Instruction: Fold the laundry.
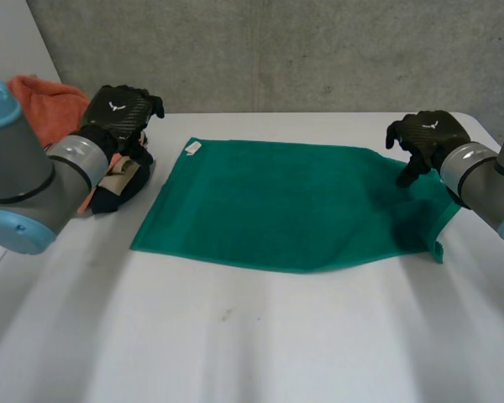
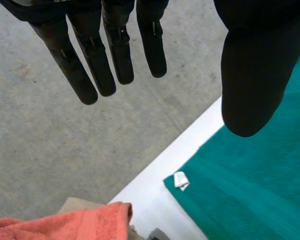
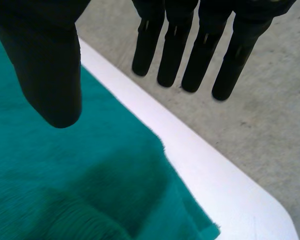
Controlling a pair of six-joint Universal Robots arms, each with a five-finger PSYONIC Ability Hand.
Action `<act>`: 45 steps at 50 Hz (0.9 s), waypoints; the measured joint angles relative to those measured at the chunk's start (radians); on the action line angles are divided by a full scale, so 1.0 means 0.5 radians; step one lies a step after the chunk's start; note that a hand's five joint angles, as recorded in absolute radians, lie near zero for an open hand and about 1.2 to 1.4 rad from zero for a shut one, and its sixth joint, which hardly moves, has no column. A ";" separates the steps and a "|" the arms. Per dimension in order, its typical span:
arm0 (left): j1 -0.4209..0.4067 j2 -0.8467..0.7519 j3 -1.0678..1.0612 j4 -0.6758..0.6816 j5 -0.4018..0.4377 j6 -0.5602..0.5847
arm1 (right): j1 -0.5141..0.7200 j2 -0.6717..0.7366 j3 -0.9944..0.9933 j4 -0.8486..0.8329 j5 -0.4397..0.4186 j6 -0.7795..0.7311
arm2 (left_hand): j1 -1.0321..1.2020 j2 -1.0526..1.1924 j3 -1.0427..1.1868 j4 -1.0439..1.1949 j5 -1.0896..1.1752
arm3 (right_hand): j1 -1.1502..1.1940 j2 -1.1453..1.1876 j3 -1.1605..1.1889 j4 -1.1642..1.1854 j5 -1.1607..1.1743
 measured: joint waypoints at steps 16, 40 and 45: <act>0.059 -0.052 -0.082 -0.559 0.112 0.236 | -0.025 -0.254 0.431 0.438 -0.059 -0.412 | -0.150 -0.164 -0.168 -0.137 -0.119 | -0.374 -0.383 -0.393 -0.429 -0.452; -0.007 -0.406 0.062 -0.548 0.099 0.403 | -0.116 -0.302 1.017 -0.225 -0.262 -0.371 | -0.135 -0.143 -0.155 -0.114 -0.097 | -0.374 -0.383 -0.393 -0.429 -0.448; -0.048 -0.470 0.127 -0.563 0.062 0.420 | -0.115 -0.295 1.019 -0.266 -0.260 -0.364 | -0.135 -0.143 -0.156 -0.114 -0.098 | -0.374 -0.383 -0.393 -0.429 -0.449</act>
